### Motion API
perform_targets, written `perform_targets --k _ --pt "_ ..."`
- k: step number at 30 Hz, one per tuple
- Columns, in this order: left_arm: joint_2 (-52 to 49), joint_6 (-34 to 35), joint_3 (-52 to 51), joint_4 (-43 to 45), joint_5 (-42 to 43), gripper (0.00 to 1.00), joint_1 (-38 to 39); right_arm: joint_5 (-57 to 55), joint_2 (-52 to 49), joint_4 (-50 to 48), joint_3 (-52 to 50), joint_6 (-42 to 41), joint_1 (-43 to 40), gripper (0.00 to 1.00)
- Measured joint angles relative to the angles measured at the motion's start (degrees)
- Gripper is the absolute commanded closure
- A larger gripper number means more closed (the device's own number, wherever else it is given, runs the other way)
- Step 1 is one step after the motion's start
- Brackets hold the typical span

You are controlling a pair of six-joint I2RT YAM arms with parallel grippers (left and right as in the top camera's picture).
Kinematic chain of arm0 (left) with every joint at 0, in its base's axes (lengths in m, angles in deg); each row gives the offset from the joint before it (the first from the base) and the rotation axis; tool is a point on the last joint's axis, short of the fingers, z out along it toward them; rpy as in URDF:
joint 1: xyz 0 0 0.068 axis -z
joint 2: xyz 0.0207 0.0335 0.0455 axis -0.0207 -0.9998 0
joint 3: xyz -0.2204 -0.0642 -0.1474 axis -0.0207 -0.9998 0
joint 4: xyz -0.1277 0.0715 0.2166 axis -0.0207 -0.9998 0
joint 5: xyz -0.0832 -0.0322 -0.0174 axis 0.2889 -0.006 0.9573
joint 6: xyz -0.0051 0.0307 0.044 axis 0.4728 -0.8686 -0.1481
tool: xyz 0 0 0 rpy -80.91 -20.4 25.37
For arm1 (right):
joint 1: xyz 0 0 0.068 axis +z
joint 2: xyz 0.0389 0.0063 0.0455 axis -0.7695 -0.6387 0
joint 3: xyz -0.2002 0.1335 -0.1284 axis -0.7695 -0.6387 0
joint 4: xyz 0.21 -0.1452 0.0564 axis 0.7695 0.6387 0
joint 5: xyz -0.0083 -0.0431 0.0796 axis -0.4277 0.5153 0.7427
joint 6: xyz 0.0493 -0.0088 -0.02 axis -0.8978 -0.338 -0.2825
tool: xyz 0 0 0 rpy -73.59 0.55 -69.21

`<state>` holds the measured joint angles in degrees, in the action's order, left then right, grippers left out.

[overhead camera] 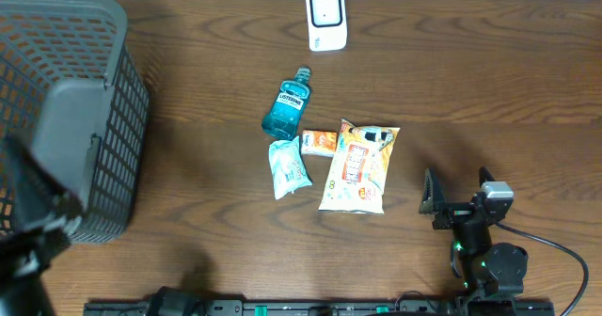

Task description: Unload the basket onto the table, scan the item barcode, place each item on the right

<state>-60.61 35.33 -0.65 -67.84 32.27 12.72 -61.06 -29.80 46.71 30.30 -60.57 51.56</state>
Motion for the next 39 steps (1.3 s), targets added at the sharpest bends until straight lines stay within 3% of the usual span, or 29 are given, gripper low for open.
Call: perform_targets --k 23,33,39 --pt "7.34 0.00 -0.02 -0.24 0.79 0.02 -1.64 0.00 0.00 0.00 0.00 0.00 0.00 0.01" --pt "13.94 0.00 -0.55 -5.68 18.97 0.02 -6.29 0.00 0.00 0.00 0.00 0.00 0.00 0.01" --pt "19.04 0.00 -0.55 -5.86 23.96 0.02 -8.50 0.00 0.00 0.00 0.00 0.00 0.00 0.01"
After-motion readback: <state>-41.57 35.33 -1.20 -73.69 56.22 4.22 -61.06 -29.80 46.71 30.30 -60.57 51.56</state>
